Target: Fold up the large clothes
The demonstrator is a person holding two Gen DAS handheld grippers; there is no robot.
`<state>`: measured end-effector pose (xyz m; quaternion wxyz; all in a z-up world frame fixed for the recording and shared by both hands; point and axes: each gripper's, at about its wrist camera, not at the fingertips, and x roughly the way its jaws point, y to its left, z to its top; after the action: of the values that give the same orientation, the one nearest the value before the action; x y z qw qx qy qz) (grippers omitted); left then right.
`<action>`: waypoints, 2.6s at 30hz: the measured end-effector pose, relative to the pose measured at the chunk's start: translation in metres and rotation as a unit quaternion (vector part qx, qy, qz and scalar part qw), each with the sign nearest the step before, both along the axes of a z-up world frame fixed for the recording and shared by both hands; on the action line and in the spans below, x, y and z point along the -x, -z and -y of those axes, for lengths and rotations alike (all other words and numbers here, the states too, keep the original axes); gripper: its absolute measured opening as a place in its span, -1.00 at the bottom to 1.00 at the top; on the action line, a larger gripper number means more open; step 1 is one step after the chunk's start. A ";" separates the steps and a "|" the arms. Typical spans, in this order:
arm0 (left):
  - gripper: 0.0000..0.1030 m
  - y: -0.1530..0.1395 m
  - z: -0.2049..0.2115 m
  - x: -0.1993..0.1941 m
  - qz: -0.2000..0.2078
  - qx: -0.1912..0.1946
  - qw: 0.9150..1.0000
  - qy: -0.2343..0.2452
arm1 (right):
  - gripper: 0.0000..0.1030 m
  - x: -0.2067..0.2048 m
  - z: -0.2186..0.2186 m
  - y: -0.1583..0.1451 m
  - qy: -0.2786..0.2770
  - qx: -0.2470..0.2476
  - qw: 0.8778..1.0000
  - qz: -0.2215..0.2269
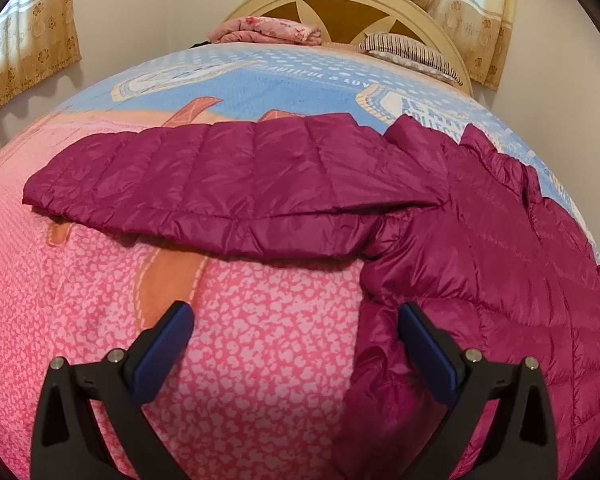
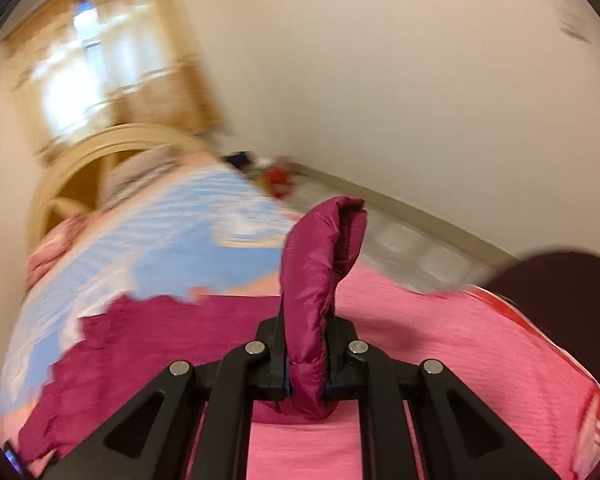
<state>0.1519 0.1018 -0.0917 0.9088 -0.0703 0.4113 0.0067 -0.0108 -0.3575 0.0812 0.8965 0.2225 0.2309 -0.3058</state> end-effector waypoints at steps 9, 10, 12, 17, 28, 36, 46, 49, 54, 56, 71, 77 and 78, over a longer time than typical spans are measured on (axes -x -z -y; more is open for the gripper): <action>1.00 -0.001 -0.007 0.003 0.012 0.029 0.999 0.001 | -0.82 -0.150 -0.182 -0.021 -0.240 0.024 0.970 0.024; 1.00 -0.001 -0.008 0.004 0.014 0.033 0.999 0.001 | -0.82 -0.158 -0.200 -0.014 -0.255 0.018 0.966 0.020; 1.00 -0.001 -0.009 0.004 0.016 0.038 0.999 0.002 | -0.82 -0.187 -0.236 0.011 -0.285 0.010 0.958 0.002; 1.00 -0.002 -0.017 0.008 0.027 0.066 0.997 0.001 | -0.81 -0.241 -0.298 0.084 -0.331 0.015 0.942 -0.052; 1.00 -0.001 -0.016 0.005 0.024 0.065 0.998 0.003 | 0.18 -0.264 -0.310 0.136 -0.444 -0.139 0.885 -0.027; 1.00 0.000 -0.014 0.003 0.020 0.055 0.998 0.003 | -0.38 -0.225 -0.234 0.121 -0.356 -0.066 0.931 -0.045; 1.00 -0.018 0.006 0.003 0.005 -0.006 1.000 0.025 | -0.42 -0.239 -0.260 0.175 -0.378 -0.088 0.915 -0.112; 1.00 -0.048 0.019 0.005 0.037 -0.014 0.998 0.038 | -0.42 -0.221 -0.228 0.136 -0.356 -0.076 0.930 -0.042; 1.00 -0.067 0.061 -0.015 0.055 -0.046 0.996 0.055 | -0.42 -0.212 -0.150 0.111 -0.225 -0.007 0.973 -0.055; 1.00 -0.060 0.080 -0.029 0.047 -0.049 0.996 0.059 | -0.42 -0.213 -0.126 0.122 -0.198 -0.007 0.977 -0.079; 1.00 -0.012 0.092 -0.055 -0.020 -0.053 0.998 0.011 | -0.24 -0.192 -0.087 0.178 -0.165 -0.024 0.978 -0.124; 1.00 -0.053 -0.004 -0.022 0.050 0.016 0.997 -0.063 | 0.01 -0.198 -0.095 0.180 -0.179 -0.013 0.976 -0.122; 1.00 -0.057 -0.025 -0.019 0.056 0.021 0.994 -0.087 | 0.02 -0.197 -0.095 0.180 -0.180 -0.015 0.976 -0.118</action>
<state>0.1710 0.1271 -0.0347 0.9246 -0.1252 0.3523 0.0730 0.1865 -0.2629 -0.0984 0.8997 0.1527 0.3761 -0.1604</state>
